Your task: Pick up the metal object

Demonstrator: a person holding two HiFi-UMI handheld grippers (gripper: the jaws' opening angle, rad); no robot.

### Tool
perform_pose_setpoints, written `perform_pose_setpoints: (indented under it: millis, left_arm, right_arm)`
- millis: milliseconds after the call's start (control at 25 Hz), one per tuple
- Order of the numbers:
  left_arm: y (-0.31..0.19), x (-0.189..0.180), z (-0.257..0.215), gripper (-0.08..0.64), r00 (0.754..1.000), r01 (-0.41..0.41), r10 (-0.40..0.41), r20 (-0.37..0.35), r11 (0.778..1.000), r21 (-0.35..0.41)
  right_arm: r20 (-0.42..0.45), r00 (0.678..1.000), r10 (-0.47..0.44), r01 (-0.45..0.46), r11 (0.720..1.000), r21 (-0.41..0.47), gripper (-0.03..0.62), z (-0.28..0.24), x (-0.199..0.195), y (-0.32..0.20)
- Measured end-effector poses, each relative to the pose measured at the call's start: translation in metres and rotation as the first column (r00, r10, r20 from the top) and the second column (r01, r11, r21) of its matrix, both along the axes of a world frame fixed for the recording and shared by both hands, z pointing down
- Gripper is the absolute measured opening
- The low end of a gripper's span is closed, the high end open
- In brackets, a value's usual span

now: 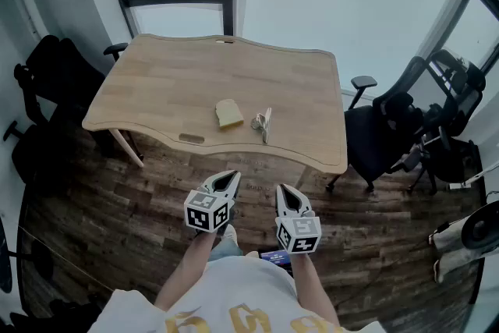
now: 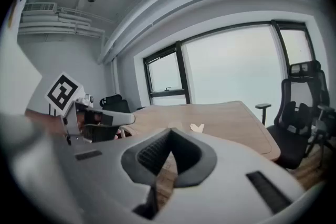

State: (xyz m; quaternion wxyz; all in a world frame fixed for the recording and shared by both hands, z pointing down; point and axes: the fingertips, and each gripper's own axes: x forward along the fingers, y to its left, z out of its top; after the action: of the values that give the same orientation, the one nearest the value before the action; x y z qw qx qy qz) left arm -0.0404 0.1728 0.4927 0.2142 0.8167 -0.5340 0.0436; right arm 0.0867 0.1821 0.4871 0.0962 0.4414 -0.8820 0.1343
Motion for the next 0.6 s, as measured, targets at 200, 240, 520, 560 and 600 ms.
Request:
perform_pose_setpoints:
  millis: [200,240,520,560,600]
  left_arm:
    - [0.006,-0.009,-0.002,0.020,0.999,0.026,-0.027,-0.037,1.000,-0.016]
    - [0.007,-0.011,-0.003,0.020,0.999,0.031,-0.032,-0.042,0.999,-0.015]
    - [0.017,-0.022,0.002,0.020,0.994,0.069,-0.072,-0.077,0.997,-0.032]
    - [0.015,-0.023,0.003,0.020,0.995,0.069,-0.071,-0.076,0.997,-0.033]
    - [0.013,-0.024,0.004,0.020,0.995,0.066,-0.069,-0.073,0.997,-0.034]
  right_arm:
    - [0.006,1.000,-0.001,0.001,1.000,-0.002,0.011,-0.004,-0.001,0.005]
    - [0.015,1.000,0.004,-0.004,1.000,-0.002,0.011,-0.005,0.000,0.005]
    - [0.066,0.997,0.026,-0.025,1.000,-0.013,0.011,-0.006,0.000,0.005]
    - [0.066,0.998,0.026,-0.025,1.000,-0.015,0.011,-0.004,-0.002,0.004]
    - [0.063,0.998,0.026,-0.024,1.000,-0.018,0.011,-0.002,-0.003,0.003]
